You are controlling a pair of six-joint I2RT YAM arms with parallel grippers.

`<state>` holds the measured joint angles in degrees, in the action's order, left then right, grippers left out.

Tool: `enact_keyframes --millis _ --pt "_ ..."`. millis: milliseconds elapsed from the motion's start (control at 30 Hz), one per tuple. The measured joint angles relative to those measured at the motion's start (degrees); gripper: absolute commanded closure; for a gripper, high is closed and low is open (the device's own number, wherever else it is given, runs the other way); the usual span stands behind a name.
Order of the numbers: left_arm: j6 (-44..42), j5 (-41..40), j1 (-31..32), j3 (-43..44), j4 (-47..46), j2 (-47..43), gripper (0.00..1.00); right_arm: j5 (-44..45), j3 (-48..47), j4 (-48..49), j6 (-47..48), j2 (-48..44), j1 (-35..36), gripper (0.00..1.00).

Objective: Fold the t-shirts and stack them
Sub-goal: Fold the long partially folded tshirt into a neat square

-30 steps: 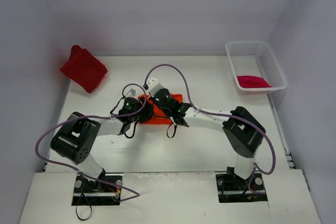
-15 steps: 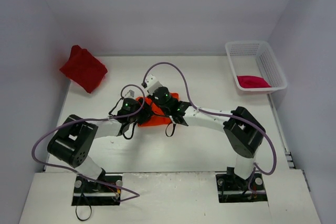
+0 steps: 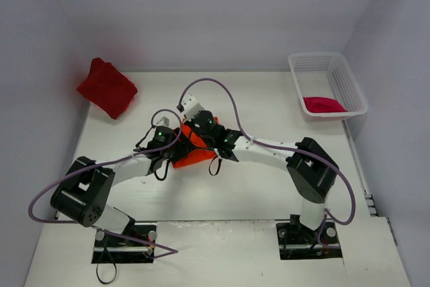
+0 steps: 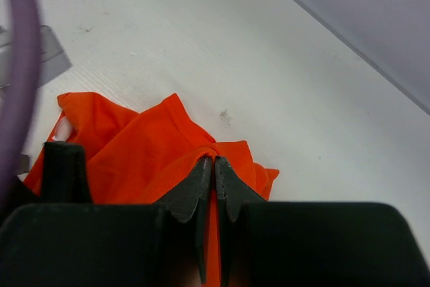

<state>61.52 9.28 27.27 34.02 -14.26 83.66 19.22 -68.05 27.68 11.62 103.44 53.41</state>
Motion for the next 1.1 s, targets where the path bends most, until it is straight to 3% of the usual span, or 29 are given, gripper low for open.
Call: enact_keyframes --millis 400,1100 --pt "-1.3 -1.9 0.7 2.5 2.3 1.7 0.5 1.0 1.0 0.4 -1.1 0.3 2.5 1.0" --pt "-8.4 -9.4 0.8 7.0 18.1 -12.1 0.5 0.4 1.1 2.9 -2.6 2.3 2.5 1.0"
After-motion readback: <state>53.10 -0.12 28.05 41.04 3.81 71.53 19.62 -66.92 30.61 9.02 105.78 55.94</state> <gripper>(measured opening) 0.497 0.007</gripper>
